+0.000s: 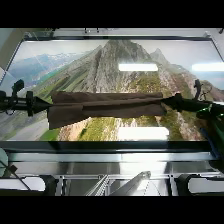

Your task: Fold the shirts.

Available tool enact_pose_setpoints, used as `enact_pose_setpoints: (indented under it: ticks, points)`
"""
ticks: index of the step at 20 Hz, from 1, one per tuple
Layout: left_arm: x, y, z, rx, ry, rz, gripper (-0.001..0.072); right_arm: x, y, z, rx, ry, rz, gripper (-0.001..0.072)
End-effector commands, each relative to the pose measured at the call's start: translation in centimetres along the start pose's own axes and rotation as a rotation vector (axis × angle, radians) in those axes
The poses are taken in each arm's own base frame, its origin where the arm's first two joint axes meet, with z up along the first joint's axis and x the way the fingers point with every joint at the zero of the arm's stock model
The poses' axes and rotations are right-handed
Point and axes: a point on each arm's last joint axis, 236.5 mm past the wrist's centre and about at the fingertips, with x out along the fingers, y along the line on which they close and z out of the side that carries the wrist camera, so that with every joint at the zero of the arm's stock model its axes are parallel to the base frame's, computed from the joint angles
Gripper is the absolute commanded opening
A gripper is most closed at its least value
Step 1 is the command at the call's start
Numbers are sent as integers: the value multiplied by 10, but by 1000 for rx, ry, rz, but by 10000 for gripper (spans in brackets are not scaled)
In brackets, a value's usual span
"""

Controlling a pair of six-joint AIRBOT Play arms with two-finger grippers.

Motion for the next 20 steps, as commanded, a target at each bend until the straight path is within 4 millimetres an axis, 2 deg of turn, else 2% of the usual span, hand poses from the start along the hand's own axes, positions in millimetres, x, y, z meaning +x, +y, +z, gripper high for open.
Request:
enact_pose_setpoints:
  ticks: [1, 4, 6, 9, 13, 14, 15, 16, 17, 18, 19, 20]
  points:
    - [23, 1, 32, 6, 62, 14, 23, 17, -31, 2, 34, -27, -61, 17]
    - [44, 3, 46, 9, 129, 13, 21, 15, -27, 16, 4, -62, -53, 19]
    - [51, 16, 51, -16, 167, 59, 12, 15, -23, 22, -9, -69, -50, 19]
    - [48, 44, 44, -39, 239, 198, 4, 15, -22, 23, -15, -70, -45, 20]
    - [43, 39, 45, -21, 223, 213, 5, 15, -14, 20, -30, -53, -16, 24]
    - [43, 37, 44, -16, 229, 210, 9, 14, -7, 17, -33, -41, 9, 121]
    - [42, 30, 40, -12, 242, 190, 104, 13, 2, 15, -41, -29, 41, 338]
    - [42, 18, 37, -6, 250, 151, 304, 9, 14, 15, -56, -22, 75, 403]
    - [41, 5, 37, 3, 247, 107, 376, 3, 27, 18, -68, -24, 109, 403]
    - [40, -12, 39, 23, 230, 55, 478, -6, 39, 26, -80, -40, 127, 403]
    - [38, -24, 42, 40, 209, 26, 633, -16, 44, 35, -90, -60, 120, 411]
    - [35, -32, 44, 58, 186, 25, 720, -27, 45, 45, -96, -77, 95, 515]
